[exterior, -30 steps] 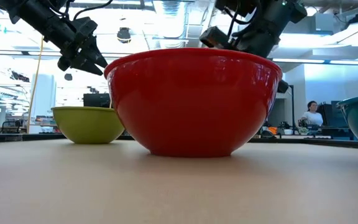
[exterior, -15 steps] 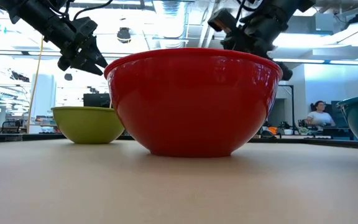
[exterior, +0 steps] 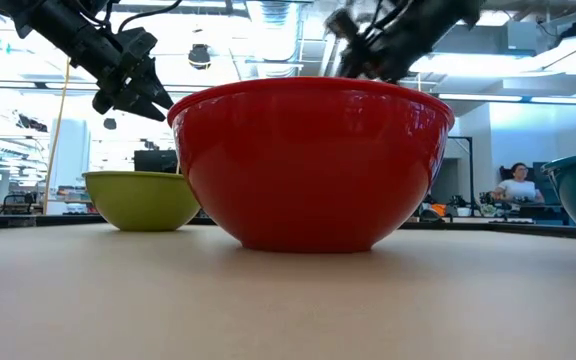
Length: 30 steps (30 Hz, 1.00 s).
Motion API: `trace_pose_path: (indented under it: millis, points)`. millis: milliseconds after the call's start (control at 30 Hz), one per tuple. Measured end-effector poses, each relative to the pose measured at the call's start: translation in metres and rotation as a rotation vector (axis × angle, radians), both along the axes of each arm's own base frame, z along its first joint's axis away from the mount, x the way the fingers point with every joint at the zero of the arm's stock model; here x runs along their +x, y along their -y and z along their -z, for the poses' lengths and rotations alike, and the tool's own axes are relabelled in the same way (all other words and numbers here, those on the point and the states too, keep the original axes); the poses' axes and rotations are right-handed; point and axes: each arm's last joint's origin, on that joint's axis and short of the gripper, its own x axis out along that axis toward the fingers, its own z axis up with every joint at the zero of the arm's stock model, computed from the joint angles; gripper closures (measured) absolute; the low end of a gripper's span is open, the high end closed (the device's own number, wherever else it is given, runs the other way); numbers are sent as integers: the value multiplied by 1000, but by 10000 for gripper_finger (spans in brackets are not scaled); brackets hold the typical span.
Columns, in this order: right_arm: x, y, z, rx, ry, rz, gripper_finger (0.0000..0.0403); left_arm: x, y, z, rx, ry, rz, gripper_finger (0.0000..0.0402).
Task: Nest bowls inside each other by size order
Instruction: Stack the green bowl on top of the orange bowl
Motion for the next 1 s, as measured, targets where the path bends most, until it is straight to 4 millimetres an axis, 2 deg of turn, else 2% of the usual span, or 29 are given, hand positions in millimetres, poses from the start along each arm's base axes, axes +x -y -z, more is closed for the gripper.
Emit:
trace_pose_path:
  millis: [167, 400, 533, 667, 767, 1000]
  points:
    - [31, 39, 10, -55, 40, -53, 232, -1, 1, 2, -30, -12, -10, 207]
    - [89, 95, 2, -183, -29, -123, 232, -4, 2, 9, -79, -77, -16, 207]
    - [123, 119, 5, -173, -50, -155, 232, -6, 3, 12, -97, -97, -18, 207]
    - [154, 131, 19, -125, -32, -216, 232, -8, 4, 16, -118, -145, -22, 207]
    - [174, 131, 28, -99, -13, -265, 232, -11, 6, 19, -143, -184, -25, 207]
    - [198, 122, 48, -95, -27, -294, 232, -14, 7, 23, -178, -223, -45, 207]
